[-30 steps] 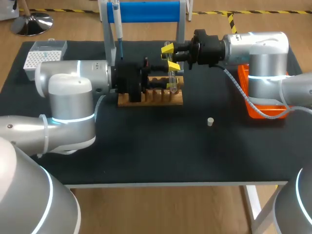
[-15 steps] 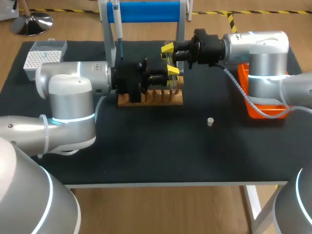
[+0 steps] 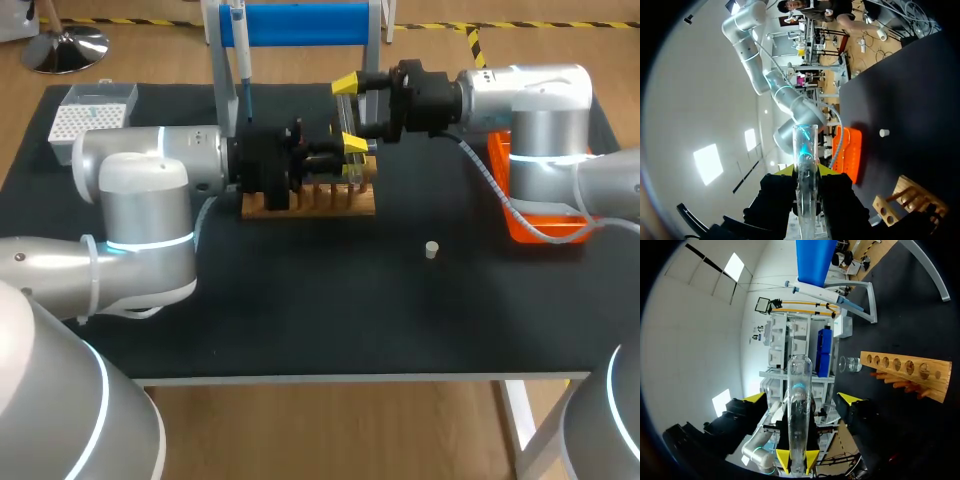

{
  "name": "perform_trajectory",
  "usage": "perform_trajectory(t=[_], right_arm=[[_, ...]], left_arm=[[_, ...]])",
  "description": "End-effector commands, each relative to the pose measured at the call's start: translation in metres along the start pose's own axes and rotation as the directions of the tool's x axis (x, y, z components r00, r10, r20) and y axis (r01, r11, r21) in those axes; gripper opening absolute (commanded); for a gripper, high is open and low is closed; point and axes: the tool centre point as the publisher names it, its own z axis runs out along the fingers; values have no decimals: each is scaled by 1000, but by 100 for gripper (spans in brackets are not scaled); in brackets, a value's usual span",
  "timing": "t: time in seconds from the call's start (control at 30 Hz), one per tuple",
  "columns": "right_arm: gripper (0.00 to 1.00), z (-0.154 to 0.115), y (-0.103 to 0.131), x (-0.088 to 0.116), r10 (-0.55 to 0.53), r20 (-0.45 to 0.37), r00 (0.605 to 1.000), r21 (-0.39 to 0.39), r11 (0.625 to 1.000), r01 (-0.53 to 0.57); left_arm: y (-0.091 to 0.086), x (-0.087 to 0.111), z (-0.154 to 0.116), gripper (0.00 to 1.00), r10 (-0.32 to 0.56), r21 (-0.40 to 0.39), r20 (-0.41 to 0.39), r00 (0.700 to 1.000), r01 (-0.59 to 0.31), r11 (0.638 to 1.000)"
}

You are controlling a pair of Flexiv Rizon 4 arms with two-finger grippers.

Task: Invert the test tube, pick up the pipette, mount the tip to pipette, aspirate from beaker and dispense into the tube, eject the tip, return the pipette, and cap with the stopper.

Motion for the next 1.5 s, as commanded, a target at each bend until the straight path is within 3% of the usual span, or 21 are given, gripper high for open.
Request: perform_trajectory(t=[0.03, 0.13, 0.23, 0.4, 0.5, 1.07, 1.27, 1.4, 1.5], right_arm=[[100, -1, 0, 0, -1, 0, 1000, 2, 1000, 1], [100, -16, -5, 7, -197, 74, 978, -14, 980, 198], [100, -35, -9, 12, -354, 145, 924, -5, 934, 358], [100, -63, -14, 15, -560, 211, 801, 28, 822, 568], [100, -76, -18, 12, -695, 243, 677, 67, 708, 703], [100, -76, -18, 12, -695, 243, 677, 67, 708, 703], [100, -89, -25, -4, -833, 372, 409, 221, 507, 833], [100, -91, -30, -12, -881, 397, 258, 290, 387, 875], [100, -90, -33, -24, -898, 406, 166, 324, 311, 893]], left_arm=[[-1, 0, 0, 0, 2, -3, 1, 1000, -2, 1000], [-1, 0, 0, 0, 2, -3, 1, 1000, -2, 1000], [-1, 0, 0, 0, 2, -3, 1, 1000, -2, 1000], [-1, 0, 0, 0, 2, -3, 1, 1000, -2, 1000], [-1, 0, 0, 0, 2, -3, 1, 1000, -2, 1000], [-1, 0, 0, 0, 2, -3, 1, 1000, -2, 1000], [-1, 0, 0, 0, 2, -3, 1, 1000, -2, 1000], [-1, 0, 0, 0, 2, -3, 1, 1000, -2, 1000], [-1, 0, 0, 0, 2, -3, 1, 1000, -2, 1000]])
